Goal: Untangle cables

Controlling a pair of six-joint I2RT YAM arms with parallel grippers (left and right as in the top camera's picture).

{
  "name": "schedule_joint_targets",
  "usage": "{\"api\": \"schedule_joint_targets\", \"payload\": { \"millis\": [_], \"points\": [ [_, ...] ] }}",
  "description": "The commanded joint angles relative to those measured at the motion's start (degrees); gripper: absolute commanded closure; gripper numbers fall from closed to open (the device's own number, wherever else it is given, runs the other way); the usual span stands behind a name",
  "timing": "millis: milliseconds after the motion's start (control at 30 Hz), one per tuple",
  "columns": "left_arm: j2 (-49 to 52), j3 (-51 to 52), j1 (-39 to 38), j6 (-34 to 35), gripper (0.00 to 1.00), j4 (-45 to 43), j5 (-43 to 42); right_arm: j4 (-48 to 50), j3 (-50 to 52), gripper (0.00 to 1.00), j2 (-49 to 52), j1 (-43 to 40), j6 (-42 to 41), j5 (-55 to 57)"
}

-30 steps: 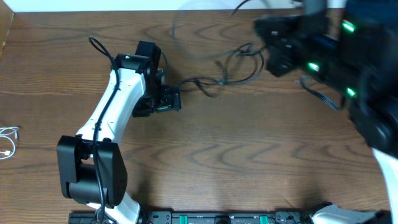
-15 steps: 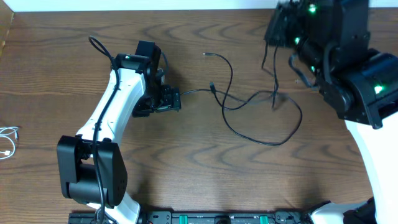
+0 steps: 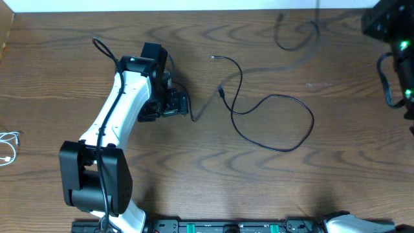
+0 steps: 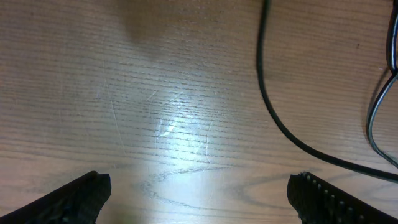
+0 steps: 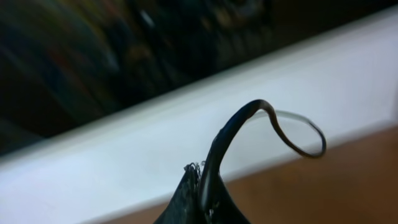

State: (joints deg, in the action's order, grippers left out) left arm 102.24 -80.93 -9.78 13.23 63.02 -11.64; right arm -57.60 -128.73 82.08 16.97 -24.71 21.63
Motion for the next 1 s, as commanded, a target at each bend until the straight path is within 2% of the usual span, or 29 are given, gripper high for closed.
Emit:
{"api": "schedule_joint_targets", "payload": {
  "millis": [0, 100, 167, 233, 300, 400, 567, 633, 833, 967],
  "points": [
    [0.5, 0.2, 0.0, -0.5, 0.04, 0.3, 0.8, -6.1, 1.4, 0.99, 5.5, -1.0, -1.7, -3.3],
    [0.5, 0.2, 0.0, -0.5, 0.04, 0.3, 0.8, -8.7, 1.4, 0.99, 8.9, -1.0, -1.9, -21.1],
    [0.5, 0.2, 0.0, -0.5, 0.04, 0.3, 0.8, -5.7, 1.4, 0.99, 11.5, -1.0, 3.7, -41.6],
    [0.5, 0.2, 0.0, -0.5, 0.04, 0.3, 0.8, -1.8, 1.3, 0.99, 12.5, -1.2, 5.5, -53.5],
    [0.5, 0.2, 0.0, -0.5, 0.04, 0.3, 0.8, 2.2, 1.3, 0.99, 12.7, -1.6, 4.1, -59.2],
    [0.5, 0.2, 0.0, -0.5, 0.04, 0.3, 0.8, 6.9, 0.9, 0.99, 12.3, -2.3, 1.3, -61.0],
    [0.5, 0.2, 0.0, -0.5, 0.04, 0.3, 0.8, 7.8, 0.8, 0.99, 11.7, -2.7, 2.8, -61.0],
    [0.5, 0.2, 0.0, -0.5, 0.04, 0.3, 0.8, 5.3, 0.9, 0.99, 11.8, -2.7, 5.1, -59.8],
    [0.5, 0.2, 0.0, -0.5, 0.04, 0.3, 0.8, -6.4, 1.0, 0.99, 13.4, -2.6, 5.0, -47.5],
    [0.5, 0.2, 0.0, -0.5, 0.04, 0.3, 0.8, -11.2, 1.0, 0.99, 15.0, -2.5, 5.0, -47.5]
  ]
}}
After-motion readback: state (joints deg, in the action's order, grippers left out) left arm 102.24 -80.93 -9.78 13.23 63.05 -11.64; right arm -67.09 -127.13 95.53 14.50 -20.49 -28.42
